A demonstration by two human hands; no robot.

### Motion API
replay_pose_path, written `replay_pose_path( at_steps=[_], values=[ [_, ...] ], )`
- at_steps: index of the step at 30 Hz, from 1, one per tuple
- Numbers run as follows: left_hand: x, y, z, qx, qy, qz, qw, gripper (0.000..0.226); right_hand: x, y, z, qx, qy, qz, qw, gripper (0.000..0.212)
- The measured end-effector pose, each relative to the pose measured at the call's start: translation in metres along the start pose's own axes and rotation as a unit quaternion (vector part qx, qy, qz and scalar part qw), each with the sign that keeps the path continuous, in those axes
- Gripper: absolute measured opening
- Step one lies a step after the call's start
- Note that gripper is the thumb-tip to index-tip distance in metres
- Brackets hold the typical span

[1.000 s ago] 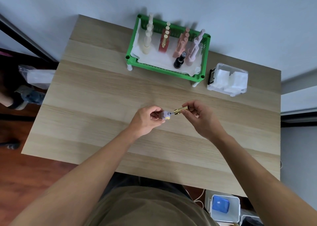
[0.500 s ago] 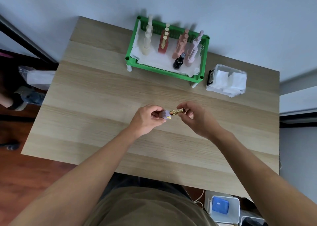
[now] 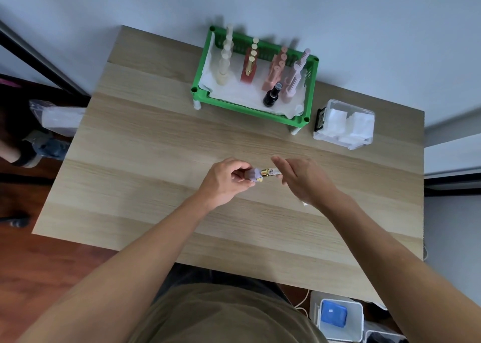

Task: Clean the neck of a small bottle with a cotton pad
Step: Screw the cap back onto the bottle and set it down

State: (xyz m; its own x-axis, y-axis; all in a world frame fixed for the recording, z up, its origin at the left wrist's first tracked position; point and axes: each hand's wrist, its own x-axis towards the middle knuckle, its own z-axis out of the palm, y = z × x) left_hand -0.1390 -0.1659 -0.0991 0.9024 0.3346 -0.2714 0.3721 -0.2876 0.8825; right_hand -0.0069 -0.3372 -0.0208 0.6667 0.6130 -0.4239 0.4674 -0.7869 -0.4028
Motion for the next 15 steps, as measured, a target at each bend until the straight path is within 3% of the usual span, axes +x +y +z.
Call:
replay_pose_path(
  at_steps=[4,8,11,13,15],
  values=[
    [0.001,0.0002,-0.0041,0.004,-0.002,-0.001,1.0,0.034,-0.0045,0.0036,-0.0056,0.034,0.003,-0.043,0.998,0.04],
    [0.0019,0.0007,-0.0058,0.007,-0.002,-0.007,1.0,0.035,-0.0075,0.0051,-0.0072,0.034,-0.004,-0.106,0.994,0.031],
    [0.002,0.0019,-0.0055,0.011,-0.001,-0.006,1.0,0.036,-0.0053,0.0015,-0.0047,0.013,0.02,-0.101,0.995,0.015],
    [0.0018,0.0027,-0.0062,0.008,0.005,-0.006,1.0,0.036,-0.0033,-0.0015,-0.0039,-0.004,0.031,-0.08,0.996,0.024],
    [0.002,0.0037,-0.0071,0.005,0.007,0.0,1.0,0.036,-0.0013,-0.0039,-0.0036,-0.029,0.034,-0.052,0.998,0.046]
  ],
)
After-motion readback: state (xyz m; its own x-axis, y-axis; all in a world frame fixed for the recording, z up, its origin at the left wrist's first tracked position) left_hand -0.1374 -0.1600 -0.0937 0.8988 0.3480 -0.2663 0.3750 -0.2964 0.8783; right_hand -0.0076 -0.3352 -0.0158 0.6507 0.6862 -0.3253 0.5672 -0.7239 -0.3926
